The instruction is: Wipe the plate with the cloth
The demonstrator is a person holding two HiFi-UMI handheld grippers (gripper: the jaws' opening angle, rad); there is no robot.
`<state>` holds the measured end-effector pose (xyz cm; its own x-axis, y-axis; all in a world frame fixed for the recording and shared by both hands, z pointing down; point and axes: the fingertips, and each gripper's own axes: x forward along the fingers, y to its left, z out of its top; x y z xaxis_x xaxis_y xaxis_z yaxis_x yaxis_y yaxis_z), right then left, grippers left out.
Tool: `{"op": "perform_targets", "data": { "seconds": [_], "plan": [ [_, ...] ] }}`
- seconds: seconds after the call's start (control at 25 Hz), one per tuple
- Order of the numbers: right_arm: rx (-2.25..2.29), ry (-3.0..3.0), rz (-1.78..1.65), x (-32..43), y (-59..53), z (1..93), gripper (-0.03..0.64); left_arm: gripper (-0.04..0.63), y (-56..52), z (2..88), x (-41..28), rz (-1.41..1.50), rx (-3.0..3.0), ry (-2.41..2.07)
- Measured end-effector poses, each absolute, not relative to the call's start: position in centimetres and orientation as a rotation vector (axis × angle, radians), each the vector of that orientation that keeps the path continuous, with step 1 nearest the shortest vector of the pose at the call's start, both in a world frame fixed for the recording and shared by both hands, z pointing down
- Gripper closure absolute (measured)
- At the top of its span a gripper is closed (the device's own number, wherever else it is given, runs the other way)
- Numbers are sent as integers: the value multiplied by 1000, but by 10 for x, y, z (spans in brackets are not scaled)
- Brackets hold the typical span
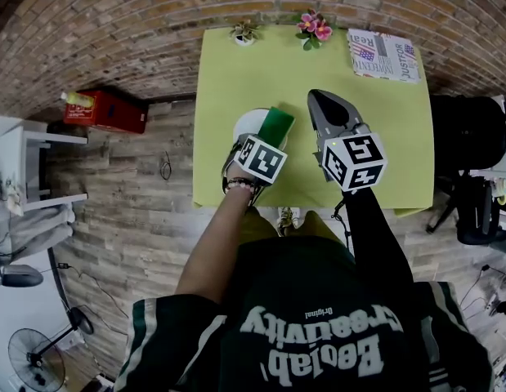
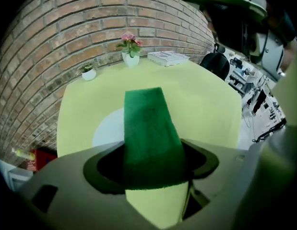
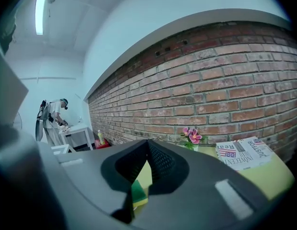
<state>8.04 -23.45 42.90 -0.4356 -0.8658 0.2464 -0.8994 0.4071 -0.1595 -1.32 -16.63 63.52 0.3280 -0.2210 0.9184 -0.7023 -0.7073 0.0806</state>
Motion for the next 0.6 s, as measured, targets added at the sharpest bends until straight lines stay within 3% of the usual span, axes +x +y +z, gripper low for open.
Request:
{"op": "perform_targets", "data": {
  "seconds": [0.6],
  "plan": [
    [1562, -2519, 425, 70, -253, 441, 603, 245, -172, 651, -31, 1363, 2068, -813]
  ]
}}
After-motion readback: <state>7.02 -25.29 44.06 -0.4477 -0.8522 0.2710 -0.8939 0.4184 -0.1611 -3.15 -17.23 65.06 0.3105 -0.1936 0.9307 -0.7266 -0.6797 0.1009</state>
